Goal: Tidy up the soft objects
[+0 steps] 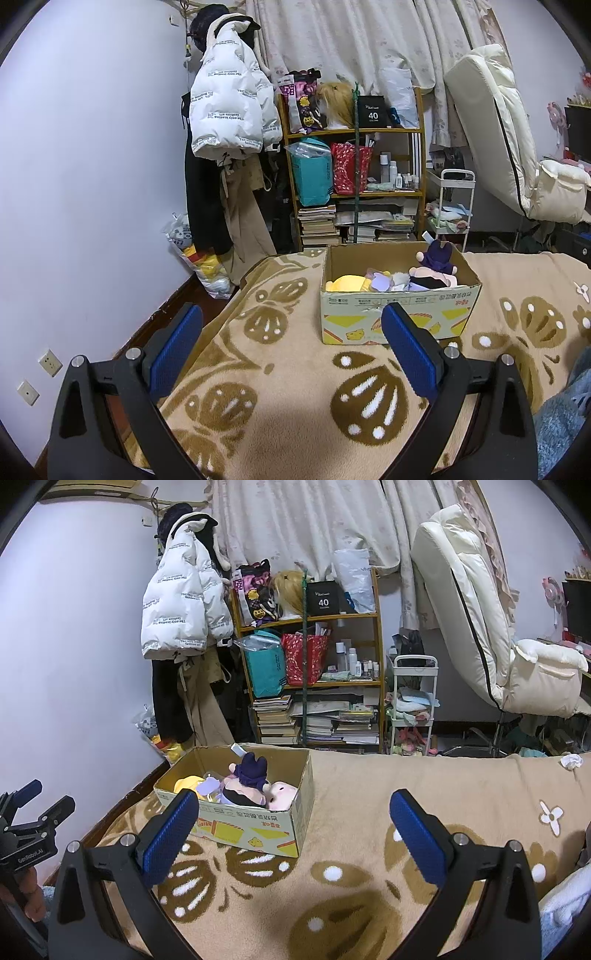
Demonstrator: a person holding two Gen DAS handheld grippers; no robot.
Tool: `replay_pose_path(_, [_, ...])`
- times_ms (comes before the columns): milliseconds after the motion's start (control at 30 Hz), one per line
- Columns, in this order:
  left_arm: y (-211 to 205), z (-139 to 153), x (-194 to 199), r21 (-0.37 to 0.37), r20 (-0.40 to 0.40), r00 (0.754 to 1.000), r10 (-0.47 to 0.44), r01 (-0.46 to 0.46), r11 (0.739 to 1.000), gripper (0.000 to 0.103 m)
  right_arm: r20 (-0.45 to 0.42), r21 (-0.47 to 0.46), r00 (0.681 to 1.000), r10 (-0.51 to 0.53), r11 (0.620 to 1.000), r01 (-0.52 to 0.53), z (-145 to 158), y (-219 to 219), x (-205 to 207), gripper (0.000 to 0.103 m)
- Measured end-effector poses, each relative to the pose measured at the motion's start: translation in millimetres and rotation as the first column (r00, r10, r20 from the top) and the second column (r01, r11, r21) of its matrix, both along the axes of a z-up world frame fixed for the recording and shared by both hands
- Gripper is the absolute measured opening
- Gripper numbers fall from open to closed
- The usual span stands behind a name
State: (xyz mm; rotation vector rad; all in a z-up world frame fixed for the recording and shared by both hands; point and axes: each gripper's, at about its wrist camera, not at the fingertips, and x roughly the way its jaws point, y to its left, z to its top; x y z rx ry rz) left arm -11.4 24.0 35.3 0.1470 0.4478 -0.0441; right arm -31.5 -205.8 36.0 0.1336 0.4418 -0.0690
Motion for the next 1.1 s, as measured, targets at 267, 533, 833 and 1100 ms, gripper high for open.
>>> replay_pose_path(267, [-1.6, -1.2, -0.8, -0.004, -0.006, 1.0, -0.002, 0.002, 1.0, 0.096, -0.001, 0.003, 1.0, 0.003, 1.0, -0.003, -0.1, -2.7, 0.3, 0.103])
replay_pose_path(533, [-1.7, -1.5, -1.3, -0.002, -0.005, 1.0, -0.008, 0.008, 1.0, 0.096, -0.001, 0.003, 1.0, 0.003, 1.0, -0.003, 0.0, -3.1, 0.0, 0.103])
replay_pose_path(833, [-2.5, -1.7, -1.9, -0.002, -0.005, 1.0, -0.008, 0.008, 1.0, 0.096, 0.0, 0.004, 1.0, 0.002, 1.0, -0.002, 0.2, -2.5, -0.1, 0.103])
replay_pose_path(1100, [-3.6, -2.2, -1.6, 0.005, -0.01, 1.0, -0.017, 0.017, 1.0, 0.096, -0.001, 0.006, 1.0, 0.0, 1.0, 0.0, 0.2, -2.9, 0.4, 0.103])
